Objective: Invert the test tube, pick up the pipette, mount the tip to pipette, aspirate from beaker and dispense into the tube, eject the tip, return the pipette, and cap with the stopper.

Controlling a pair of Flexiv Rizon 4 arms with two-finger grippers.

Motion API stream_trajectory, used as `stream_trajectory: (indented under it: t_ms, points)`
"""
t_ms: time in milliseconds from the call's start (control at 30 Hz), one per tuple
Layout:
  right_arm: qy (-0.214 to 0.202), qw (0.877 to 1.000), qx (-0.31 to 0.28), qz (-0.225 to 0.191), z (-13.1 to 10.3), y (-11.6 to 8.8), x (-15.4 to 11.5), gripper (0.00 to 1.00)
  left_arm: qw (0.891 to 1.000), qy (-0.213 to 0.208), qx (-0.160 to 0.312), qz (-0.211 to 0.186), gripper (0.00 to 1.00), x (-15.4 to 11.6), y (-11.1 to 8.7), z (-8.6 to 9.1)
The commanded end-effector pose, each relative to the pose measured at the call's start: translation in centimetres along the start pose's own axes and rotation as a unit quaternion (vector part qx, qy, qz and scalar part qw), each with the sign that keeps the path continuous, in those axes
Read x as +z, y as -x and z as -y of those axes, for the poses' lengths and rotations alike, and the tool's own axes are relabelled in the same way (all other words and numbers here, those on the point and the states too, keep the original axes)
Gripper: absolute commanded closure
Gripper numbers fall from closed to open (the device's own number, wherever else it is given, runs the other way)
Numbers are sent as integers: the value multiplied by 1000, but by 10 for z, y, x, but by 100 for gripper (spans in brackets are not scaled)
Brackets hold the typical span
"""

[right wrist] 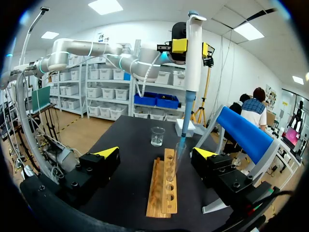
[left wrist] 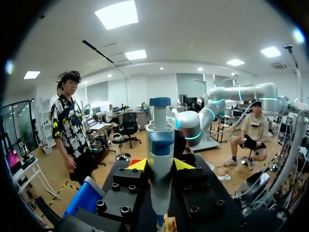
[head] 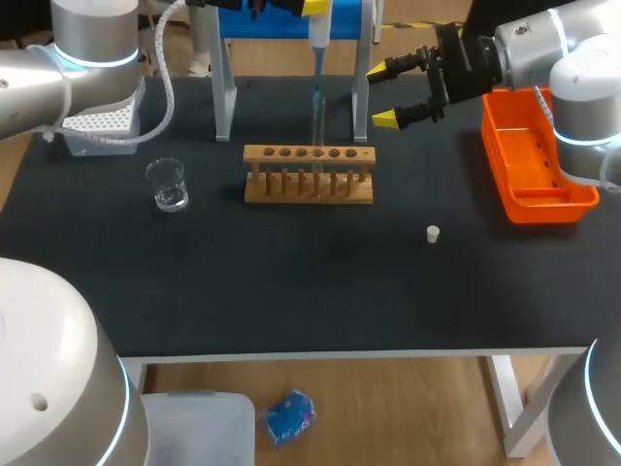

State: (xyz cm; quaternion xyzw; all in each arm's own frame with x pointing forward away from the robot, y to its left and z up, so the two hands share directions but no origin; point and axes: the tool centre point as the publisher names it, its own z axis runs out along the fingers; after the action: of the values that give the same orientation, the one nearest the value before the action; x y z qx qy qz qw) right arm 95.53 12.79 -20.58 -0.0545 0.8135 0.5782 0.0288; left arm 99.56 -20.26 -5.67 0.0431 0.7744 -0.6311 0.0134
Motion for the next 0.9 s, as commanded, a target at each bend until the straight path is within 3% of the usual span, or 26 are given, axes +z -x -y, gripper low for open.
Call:
stream_trajectory:
  t_ms: [33, 900]
  points:
    - [0, 1000, 0, 0, 0, -1, -1, 0, 1000, 1, 1, 2, 100, -1, 0, 1]
    - [0, 1000, 0, 0, 0, -1, -1, 0, 1000, -4, 3, 6, 100, -2, 5, -4]
